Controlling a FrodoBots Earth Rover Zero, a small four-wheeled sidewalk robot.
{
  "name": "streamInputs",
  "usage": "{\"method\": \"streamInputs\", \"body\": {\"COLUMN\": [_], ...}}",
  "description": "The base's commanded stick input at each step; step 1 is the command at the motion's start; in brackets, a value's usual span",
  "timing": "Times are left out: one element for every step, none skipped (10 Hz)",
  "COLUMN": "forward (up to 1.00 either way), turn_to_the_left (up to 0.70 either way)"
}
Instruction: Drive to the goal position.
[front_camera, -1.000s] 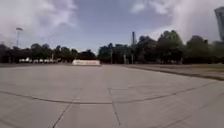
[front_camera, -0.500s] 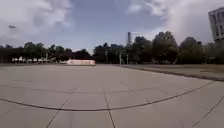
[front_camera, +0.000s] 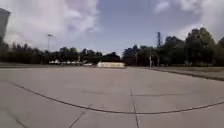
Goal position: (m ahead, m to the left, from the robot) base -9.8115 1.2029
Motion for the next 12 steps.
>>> {"method": "streamInputs", "body": {"forward": [1.00,1.00,1.00,1.00,1.00,1.00,1.00,1.00,1.00,1.00,1.00,1.00], "turn_to_the_left": [0.27,0.27,0.27,0.27,0.27,0.27,0.27,0.27,0.27,0.27,0.27,0.27]}}
